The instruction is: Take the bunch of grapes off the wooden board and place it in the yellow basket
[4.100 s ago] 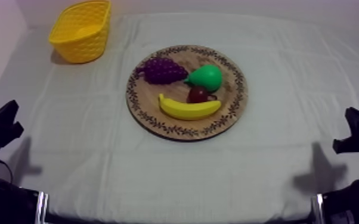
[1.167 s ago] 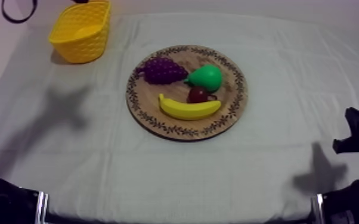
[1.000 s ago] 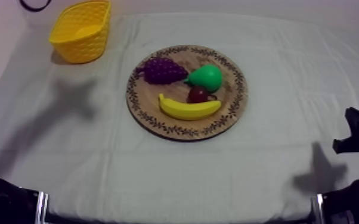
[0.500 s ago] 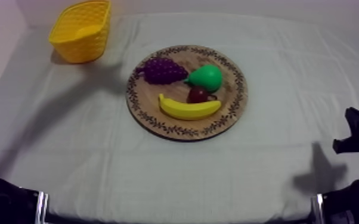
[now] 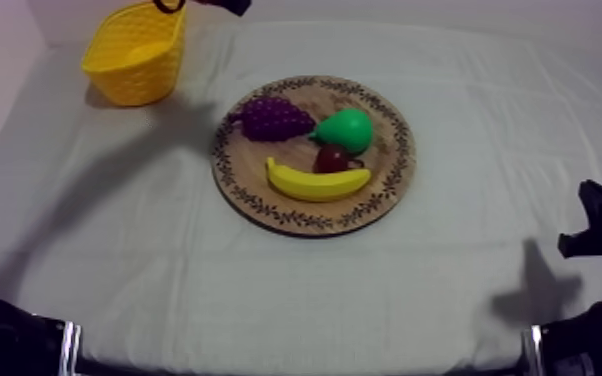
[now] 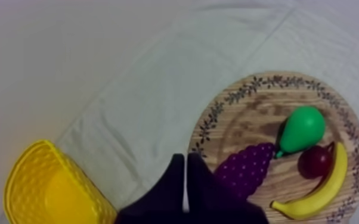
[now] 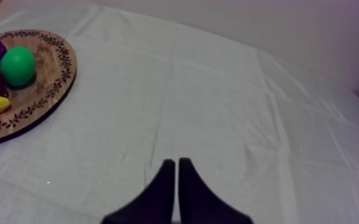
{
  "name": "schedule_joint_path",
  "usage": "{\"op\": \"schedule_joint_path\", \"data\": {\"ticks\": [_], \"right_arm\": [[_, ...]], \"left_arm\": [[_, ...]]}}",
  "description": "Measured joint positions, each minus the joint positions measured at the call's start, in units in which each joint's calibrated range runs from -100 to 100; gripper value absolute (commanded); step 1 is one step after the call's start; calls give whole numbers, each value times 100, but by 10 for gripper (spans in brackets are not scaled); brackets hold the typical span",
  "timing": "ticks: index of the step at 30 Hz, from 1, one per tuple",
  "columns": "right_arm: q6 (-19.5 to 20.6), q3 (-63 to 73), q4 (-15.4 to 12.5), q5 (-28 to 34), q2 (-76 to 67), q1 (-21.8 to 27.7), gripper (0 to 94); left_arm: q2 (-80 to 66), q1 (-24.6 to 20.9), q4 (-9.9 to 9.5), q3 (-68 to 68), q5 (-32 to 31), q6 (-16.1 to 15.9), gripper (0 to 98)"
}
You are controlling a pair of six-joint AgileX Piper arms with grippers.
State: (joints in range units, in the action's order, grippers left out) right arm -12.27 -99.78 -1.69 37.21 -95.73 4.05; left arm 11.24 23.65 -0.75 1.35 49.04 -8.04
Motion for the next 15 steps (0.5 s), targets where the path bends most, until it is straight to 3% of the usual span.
{"op": "schedule_joint_path", "data": {"ticks": [5, 15], "right_arm": [[0, 0, 0, 0, 0, 0, 5], [0, 0, 0, 0, 0, 0, 5]], "left_arm": [[82, -19, 74, 27, 448, -526, 0], [212, 57, -247, 144, 1477, -1801, 0]]}}
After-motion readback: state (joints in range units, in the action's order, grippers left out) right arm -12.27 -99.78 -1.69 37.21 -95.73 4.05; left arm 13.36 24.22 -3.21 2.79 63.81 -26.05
